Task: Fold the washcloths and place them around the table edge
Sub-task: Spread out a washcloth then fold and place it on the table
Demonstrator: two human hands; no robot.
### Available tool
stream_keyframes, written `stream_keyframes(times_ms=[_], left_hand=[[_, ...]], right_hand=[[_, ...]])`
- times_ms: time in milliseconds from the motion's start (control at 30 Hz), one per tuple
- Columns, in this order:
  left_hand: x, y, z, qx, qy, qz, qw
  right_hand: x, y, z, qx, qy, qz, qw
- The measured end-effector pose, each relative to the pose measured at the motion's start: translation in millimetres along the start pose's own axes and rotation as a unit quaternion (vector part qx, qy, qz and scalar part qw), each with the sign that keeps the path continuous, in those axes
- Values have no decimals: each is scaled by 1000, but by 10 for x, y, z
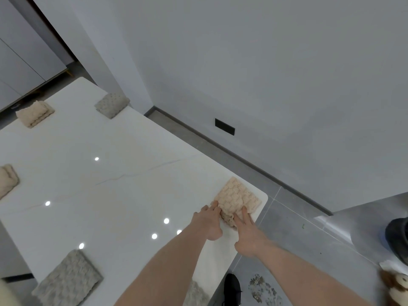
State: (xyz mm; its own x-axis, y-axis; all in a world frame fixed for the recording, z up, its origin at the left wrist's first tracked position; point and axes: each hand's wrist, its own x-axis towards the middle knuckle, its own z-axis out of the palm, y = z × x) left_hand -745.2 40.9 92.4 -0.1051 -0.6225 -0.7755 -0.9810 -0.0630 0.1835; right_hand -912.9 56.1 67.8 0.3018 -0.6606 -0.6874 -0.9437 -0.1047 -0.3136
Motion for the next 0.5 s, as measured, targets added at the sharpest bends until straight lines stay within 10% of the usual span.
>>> stream_keyframes(times_ms=[500], left_hand=[[37,11,43,-6,-14,-5,1000]], right_hand=[[-150,-18,-149,-27,-22,-14,999]])
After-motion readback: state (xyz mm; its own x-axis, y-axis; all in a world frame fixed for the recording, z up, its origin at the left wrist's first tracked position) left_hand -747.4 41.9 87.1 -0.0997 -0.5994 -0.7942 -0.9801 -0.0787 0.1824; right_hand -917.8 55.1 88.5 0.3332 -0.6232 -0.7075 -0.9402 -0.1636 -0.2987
